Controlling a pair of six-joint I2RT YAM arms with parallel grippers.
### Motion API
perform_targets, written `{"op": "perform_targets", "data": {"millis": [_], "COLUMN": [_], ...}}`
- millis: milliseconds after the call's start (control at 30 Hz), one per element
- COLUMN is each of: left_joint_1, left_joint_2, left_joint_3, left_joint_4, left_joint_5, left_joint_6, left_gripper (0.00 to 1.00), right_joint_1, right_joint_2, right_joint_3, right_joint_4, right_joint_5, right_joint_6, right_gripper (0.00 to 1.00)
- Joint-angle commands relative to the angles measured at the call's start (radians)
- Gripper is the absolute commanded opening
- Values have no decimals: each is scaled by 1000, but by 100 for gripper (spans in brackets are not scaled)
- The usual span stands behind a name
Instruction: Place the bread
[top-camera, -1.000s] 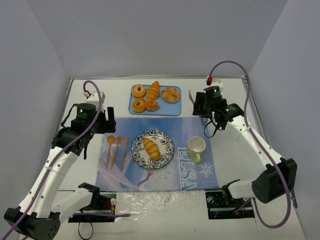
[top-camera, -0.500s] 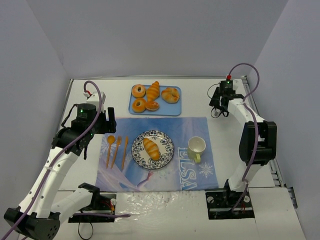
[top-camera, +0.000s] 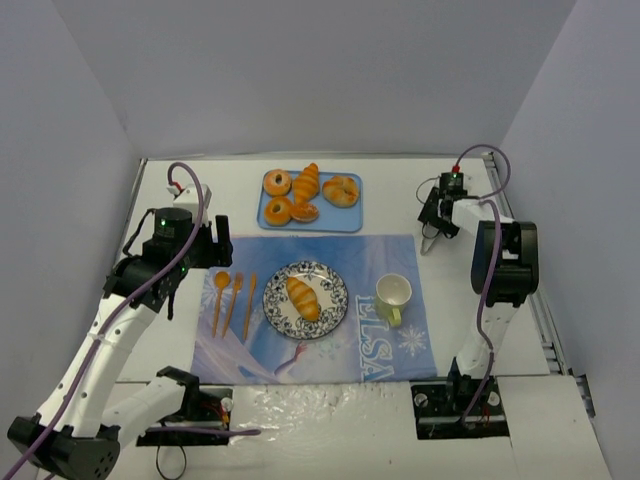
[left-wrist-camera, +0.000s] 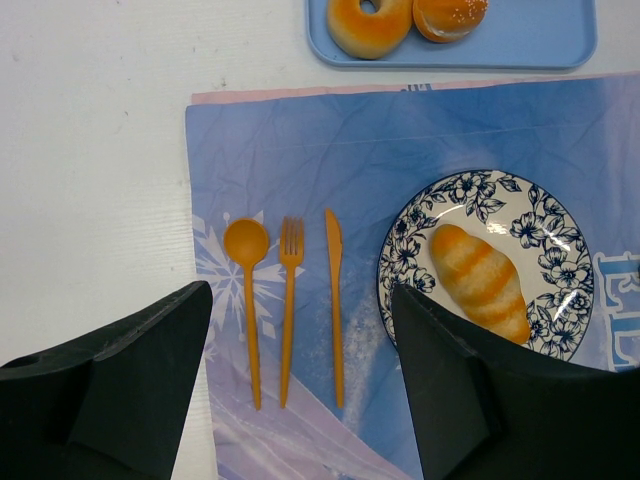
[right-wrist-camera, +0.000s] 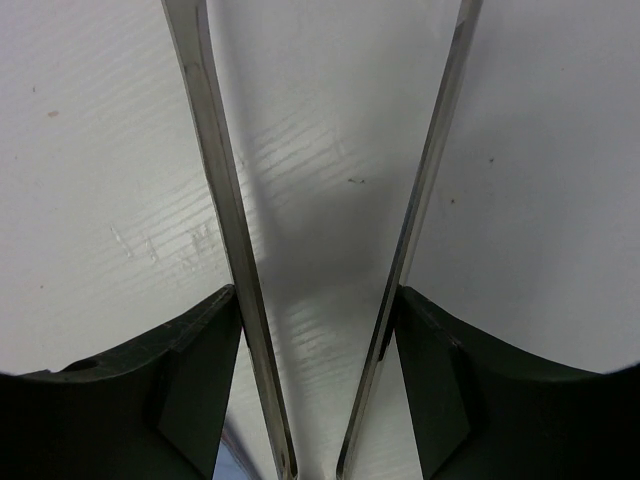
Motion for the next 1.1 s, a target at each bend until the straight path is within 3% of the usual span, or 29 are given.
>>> {"op": "perform_targets", "data": {"millis": [0,367,600,800,933,1067], "left_joint_1": [-3,-3,-3,-3,-3,-3], "left_joint_2": [-4,1,2,4,2,2], "left_joint_3": [19,19,19,19,19,19], "left_joint_4": [44,44,42,42,44,42], "left_joint_5": [7,5,1,2,2,2], "left_joint_6": [-6,-6,-6,-6,-6,-6], "left_gripper": [69,69,69,69,69,69], "right_joint_1": [-30,-5,13,69,117,234], "right_joint_2": [2,-66,-165,-375,-527,-653], "right_joint_3": [17,-2,-5,-41,-50,-68], "right_joint_4": [59,46,-13,-12,-17,-18], "right_joint_5": [1,-11,22,61,9,-30], "right_joint_6": [14,7,12,-6,-16,-34], "right_gripper": [60,82,84,86,91,94]}}
